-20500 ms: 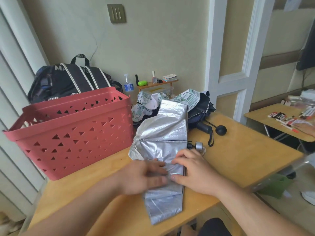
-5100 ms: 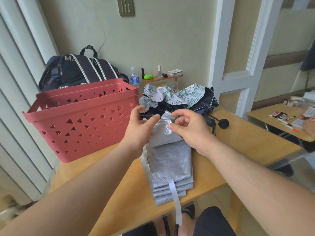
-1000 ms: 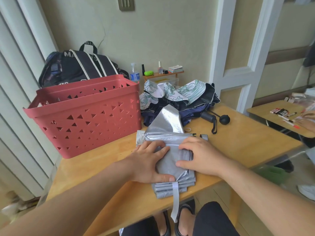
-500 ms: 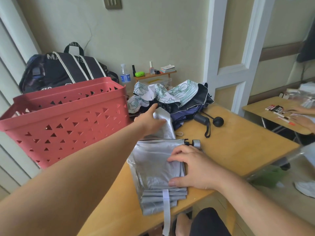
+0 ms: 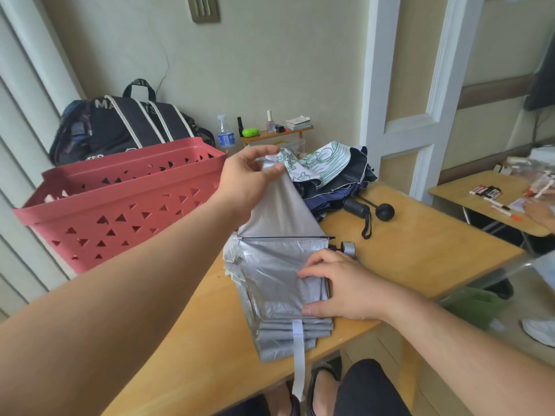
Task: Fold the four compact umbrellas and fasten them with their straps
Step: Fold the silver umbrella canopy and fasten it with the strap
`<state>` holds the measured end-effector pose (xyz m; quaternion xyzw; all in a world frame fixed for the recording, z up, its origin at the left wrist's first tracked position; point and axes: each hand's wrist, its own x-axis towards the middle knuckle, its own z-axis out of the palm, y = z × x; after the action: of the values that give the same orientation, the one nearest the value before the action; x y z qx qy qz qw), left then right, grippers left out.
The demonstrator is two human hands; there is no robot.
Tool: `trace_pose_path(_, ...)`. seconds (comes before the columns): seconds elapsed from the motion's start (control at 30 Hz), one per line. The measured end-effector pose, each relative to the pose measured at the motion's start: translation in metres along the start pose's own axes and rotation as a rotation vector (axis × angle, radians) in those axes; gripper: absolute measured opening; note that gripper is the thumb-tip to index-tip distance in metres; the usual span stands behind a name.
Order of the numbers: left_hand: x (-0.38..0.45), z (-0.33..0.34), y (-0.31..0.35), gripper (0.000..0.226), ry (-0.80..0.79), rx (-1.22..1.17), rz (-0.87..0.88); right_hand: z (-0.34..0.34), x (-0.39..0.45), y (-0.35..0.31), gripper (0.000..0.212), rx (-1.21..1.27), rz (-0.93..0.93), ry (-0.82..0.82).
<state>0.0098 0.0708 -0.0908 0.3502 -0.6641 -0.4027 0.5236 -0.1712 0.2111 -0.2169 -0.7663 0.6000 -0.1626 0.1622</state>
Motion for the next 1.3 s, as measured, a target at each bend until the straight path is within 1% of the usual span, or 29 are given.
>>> trace_pose_path(0.13,-0.022,-0.013,0.005,0.030,-0.117,-0.041,-0.053,-0.007,-0.001,-0.005,0.077,-0.009,0.011,-0.009)
trace_pose_path(0.2,-0.031,-0.019,0.008,0.035,-0.152,-0.075,-0.108,-0.013,-0.001,-0.010,0.067,0.004,0.023,0.008)
trace_pose_path(0.23,-0.037,-0.022,0.008,0.036,-0.159,-0.088,-0.144,-0.017,-0.001,-0.012,0.056,0.036,0.027,0.050)
trace_pose_path(0.27,-0.043,-0.025,0.009,0.036,-0.162,-0.097,-0.174,-0.020,-0.001,-0.015,0.039,0.087,0.025,0.132)
trace_pose_path(0.3,-0.051,-0.026,0.009,0.034,-0.161,-0.099,-0.196,-0.024,0.001,-0.018,0.021,0.132,0.025,0.238)
trace_pose_path(0.33,-0.058,-0.026,0.008,0.031,-0.164,-0.099,-0.212,-0.029,0.002,-0.022,0.008,0.157,0.025,0.350)
trace_pose_path(0.37,-0.066,-0.027,0.006,0.029,-0.170,-0.100,-0.230,-0.032,0.005,-0.026,0.004,0.162,0.016,0.453)
trace_pose_path(0.4,-0.075,-0.027,0.005,0.027,-0.180,-0.105,-0.245,-0.035,0.009,-0.030,0.007,0.164,0.004,0.536)
trace_pose_path(0.47,-0.088,-0.028,0.001,0.029,-0.195,-0.139,-0.282,-0.038,0.015,-0.037,0.013,0.160,-0.016,0.595)
trace_pose_path(0.53,-0.099,-0.028,-0.001,0.031,-0.188,-0.205,-0.341,-0.037,0.020,-0.042,0.018,0.126,-0.035,0.569)
trace_pose_path(0.57,-0.103,-0.028,-0.003,0.028,-0.181,-0.235,-0.364,-0.036,0.021,-0.044,0.021,0.104,-0.045,0.551)
trace_pose_path(0.67,-0.108,-0.026,-0.013,0.006,-0.172,-0.228,-0.385,-0.027,0.026,-0.048,0.019,0.053,-0.055,0.506)
trace_pose_path(0.7,-0.109,-0.026,-0.016,0.004,-0.175,-0.208,-0.395,-0.024,0.028,-0.048,0.019,0.040,-0.054,0.498)
trace_pose_path(0.77,-0.109,-0.026,-0.021,0.007,-0.194,-0.189,-0.439,-0.018,0.032,-0.048,0.022,0.006,-0.072,0.490)
trace_pose_path(0.87,-0.108,-0.026,-0.022,0.015,-0.204,-0.251,-0.508,-0.013,0.035,-0.047,0.031,-0.075,-0.090,0.438)
trace_pose_path(0.93,-0.104,-0.027,-0.020,0.019,-0.180,-0.288,-0.483,-0.012,0.036,-0.045,0.030,-0.125,-0.076,0.373)
trace_pose_path(1.0,-0.099,-0.027,-0.016,0.020,-0.160,-0.302,-0.426,-0.010,0.037,-0.041,0.020,-0.164,-0.082,0.335)
trace_pose_path(1.07,-0.095,-0.026,-0.012,0.023,-0.129,-0.336,-0.388,-0.009,0.037,-0.035,0.011,-0.147,-0.094,0.398)
trace_pose_path(1.1,-0.093,-0.025,-0.012,0.025,-0.113,-0.363,-0.379,-0.010,0.037,-0.034,0.012,-0.118,-0.078,0.451)
trace_pose_path(1.2,-0.090,-0.020,-0.015,0.030,-0.064,-0.415,-0.362,-0.014,0.034,-0.036,0.024,-0.010,-0.008,0.581)
trace_pose_path(1.3,-0.088,-0.017,-0.019,0.036,-0.059,-0.451,-0.360,-0.016,0.035,-0.034,0.029,0.111,0.029,0.659)
